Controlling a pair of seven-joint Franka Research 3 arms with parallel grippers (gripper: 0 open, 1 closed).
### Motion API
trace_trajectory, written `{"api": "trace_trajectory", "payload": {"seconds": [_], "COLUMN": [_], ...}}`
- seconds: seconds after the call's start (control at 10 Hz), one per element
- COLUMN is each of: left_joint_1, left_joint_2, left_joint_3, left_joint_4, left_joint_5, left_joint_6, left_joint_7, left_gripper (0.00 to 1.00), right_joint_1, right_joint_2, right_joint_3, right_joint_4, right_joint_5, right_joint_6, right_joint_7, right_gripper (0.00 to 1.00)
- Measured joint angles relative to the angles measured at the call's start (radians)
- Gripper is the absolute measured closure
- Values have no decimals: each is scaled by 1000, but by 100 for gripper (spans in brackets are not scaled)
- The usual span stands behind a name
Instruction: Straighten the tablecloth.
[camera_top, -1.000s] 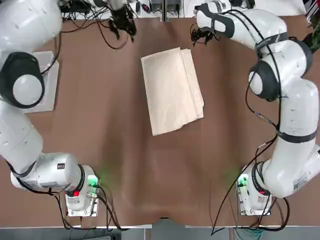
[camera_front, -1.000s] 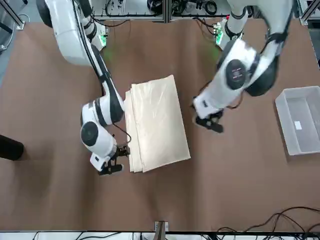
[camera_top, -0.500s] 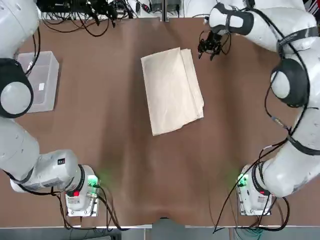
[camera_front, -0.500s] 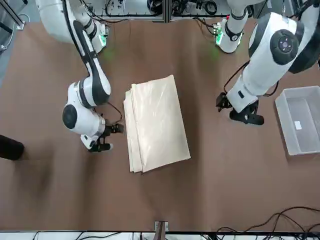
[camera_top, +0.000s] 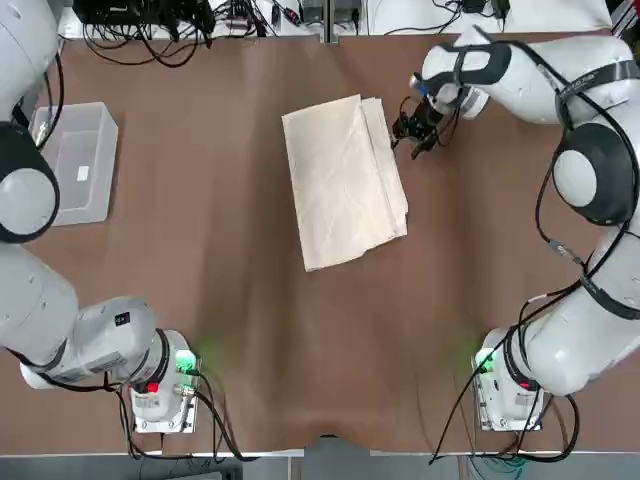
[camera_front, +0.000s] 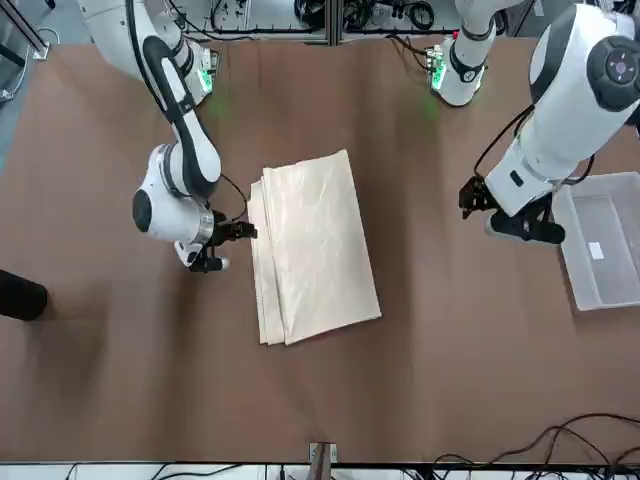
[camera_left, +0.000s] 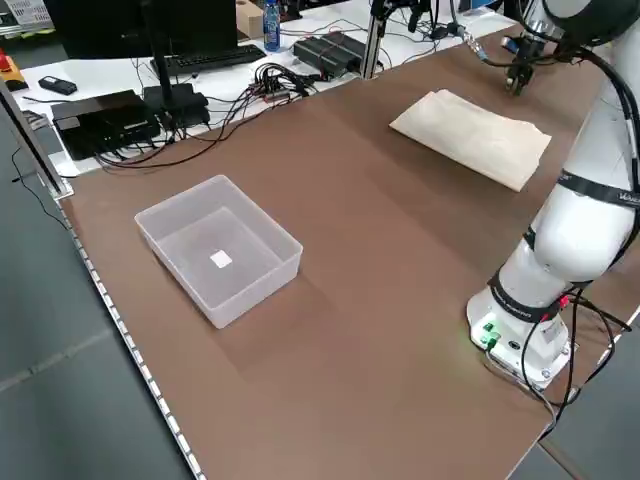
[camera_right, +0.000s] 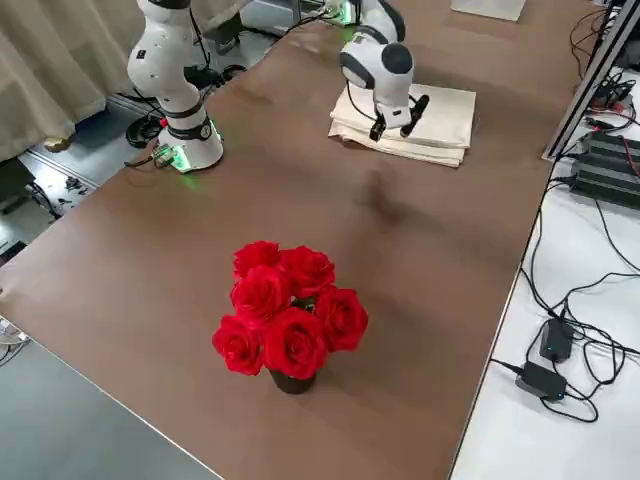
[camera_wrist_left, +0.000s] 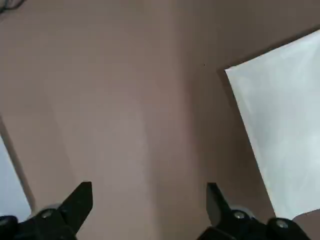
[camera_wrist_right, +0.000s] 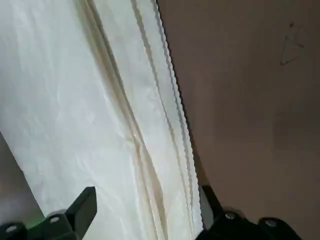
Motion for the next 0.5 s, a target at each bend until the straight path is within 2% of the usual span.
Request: {"api": "trace_trajectory", "payload": {"seconds": [0.3, 0.5], "left_joint_1": [14, 34], "left_joint_2": [-49, -56], "left_joint_3": [0, 0], "left_joint_4": [-17, -25], "left_joint_5": [-10, -23], "left_joint_6": [-14, -15], "left_joint_7": [45, 65], "left_gripper": [0, 0], "right_joint_1": [42, 42], "right_joint_2": [2, 18], "right_joint_3": [3, 0], "right_joint_4": [-68, -82], "right_joint_5": [181, 204], "right_joint_6": [75, 106], "right_joint_7": [-131, -173], "right_gripper": [7, 7]}}
